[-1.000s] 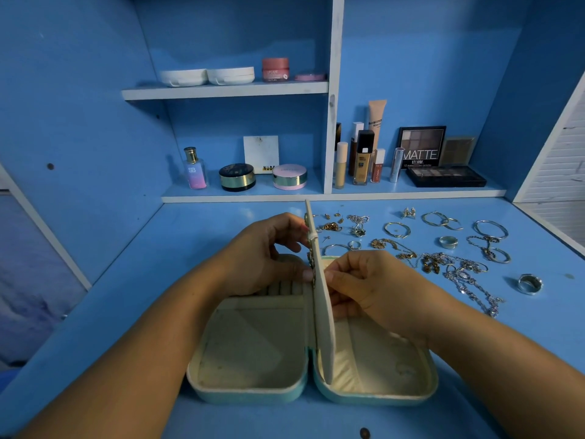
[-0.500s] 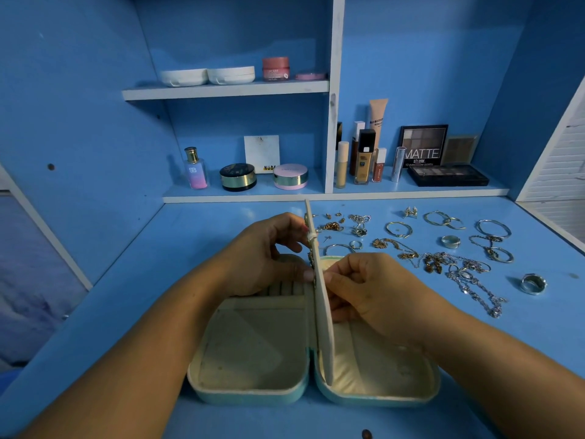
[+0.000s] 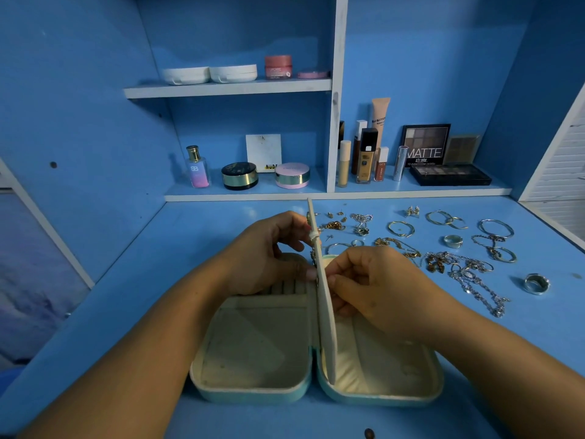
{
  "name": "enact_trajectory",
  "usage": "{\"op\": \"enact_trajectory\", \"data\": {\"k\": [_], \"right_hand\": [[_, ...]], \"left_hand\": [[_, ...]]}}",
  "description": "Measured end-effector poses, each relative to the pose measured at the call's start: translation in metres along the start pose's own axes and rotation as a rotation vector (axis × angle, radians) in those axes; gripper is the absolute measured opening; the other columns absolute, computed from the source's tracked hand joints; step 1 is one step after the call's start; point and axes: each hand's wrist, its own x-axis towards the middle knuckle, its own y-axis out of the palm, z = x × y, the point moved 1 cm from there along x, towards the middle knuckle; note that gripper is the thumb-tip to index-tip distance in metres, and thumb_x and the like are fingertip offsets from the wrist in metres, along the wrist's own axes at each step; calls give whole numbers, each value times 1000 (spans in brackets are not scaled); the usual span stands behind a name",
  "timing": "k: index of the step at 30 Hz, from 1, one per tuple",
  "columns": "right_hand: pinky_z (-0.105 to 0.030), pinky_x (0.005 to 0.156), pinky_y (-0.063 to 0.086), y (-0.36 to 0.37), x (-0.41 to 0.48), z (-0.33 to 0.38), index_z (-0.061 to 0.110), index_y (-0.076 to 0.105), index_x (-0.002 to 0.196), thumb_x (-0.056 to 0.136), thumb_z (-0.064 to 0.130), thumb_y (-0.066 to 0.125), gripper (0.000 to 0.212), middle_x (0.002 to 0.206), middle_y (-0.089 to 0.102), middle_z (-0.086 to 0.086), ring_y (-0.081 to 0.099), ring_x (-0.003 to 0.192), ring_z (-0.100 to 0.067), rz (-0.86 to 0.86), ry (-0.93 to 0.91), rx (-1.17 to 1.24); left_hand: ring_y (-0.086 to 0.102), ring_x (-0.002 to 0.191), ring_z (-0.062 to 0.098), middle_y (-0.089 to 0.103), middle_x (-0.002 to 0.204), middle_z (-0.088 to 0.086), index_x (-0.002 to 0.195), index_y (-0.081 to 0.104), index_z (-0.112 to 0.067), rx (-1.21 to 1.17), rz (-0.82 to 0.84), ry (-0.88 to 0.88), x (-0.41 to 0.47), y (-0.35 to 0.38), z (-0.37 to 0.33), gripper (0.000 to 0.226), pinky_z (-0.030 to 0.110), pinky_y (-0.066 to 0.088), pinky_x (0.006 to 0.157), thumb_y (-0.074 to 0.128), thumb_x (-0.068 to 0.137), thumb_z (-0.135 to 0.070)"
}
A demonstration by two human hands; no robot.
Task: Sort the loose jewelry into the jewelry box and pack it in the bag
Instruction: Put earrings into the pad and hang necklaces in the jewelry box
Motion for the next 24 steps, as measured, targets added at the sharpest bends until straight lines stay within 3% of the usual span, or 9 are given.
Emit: {"op": "enact_trajectory", "data": {"k": [4,9,18,22,24], "right_hand": [[-27,67,56,-1,1,-1,26,65,79,87,27,63,8,70,67,5,63,64,-7,-68,-83,-167],[-14,56,46,2,3,-4,27,62,75,86,29,66,12,64,62,10,56,58,-1,-131,-127,-166],[-24,58,49,1,5,-5,25,62,80,90,30,60,11,67,63,5,56,60,-6,-73,-157,-216],[-15,53,36,5,7,-9,26,58,80,92,35,57,14,61,56,9,48,55,-3,-87,-178,-273],[-16,53,36,3,7,-8,27,57,80,93,35,55,15,62,56,9,48,55,-4,-74,-198,-297]], "left_hand": [[64,107,20,69,109,-5,110,62,-26,-1,1,4,0,1,0,59,54,53,88,78,56,-45],[64,106,22,70,109,-2,102,64,-33,-29,-6,8,1,1,1,51,58,50,90,80,56,-44],[63,103,19,68,104,-8,106,62,-33,-3,14,18,0,1,-1,49,56,54,83,78,61,-44],[63,105,23,69,106,-5,104,63,-31,-29,-3,17,0,3,0,49,55,54,85,79,59,-41],[63,104,22,69,106,-6,105,63,-30,-25,-1,6,0,3,-1,47,48,56,82,82,62,-36]]}}
